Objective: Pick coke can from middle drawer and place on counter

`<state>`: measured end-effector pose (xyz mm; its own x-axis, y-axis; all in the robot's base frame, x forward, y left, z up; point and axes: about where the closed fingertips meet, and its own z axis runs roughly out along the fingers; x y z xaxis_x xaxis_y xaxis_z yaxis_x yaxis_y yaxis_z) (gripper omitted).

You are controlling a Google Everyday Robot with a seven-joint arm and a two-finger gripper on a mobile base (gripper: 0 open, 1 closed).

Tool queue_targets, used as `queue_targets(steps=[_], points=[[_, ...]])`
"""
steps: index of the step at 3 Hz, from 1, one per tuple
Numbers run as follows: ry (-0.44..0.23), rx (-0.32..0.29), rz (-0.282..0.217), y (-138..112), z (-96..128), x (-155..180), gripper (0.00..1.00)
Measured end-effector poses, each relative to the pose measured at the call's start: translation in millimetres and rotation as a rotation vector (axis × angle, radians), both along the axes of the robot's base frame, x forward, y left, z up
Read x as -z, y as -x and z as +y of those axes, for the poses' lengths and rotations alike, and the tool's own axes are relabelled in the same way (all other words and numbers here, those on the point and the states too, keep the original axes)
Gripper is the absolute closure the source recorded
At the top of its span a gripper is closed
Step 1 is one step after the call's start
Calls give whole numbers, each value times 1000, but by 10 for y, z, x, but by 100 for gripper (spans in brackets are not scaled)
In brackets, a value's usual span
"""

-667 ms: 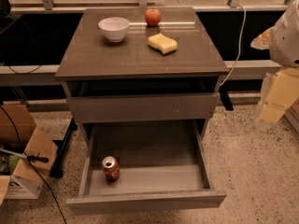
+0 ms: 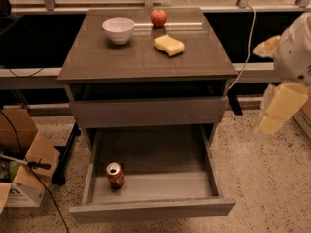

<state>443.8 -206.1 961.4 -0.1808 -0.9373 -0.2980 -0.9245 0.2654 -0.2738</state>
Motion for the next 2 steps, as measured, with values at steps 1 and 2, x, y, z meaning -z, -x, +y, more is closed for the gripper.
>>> queue_targets(steps=[1,2], points=[[-131,-46,-66,-94,99,172,0],[-240,-101,-86,-307,243,474,0]])
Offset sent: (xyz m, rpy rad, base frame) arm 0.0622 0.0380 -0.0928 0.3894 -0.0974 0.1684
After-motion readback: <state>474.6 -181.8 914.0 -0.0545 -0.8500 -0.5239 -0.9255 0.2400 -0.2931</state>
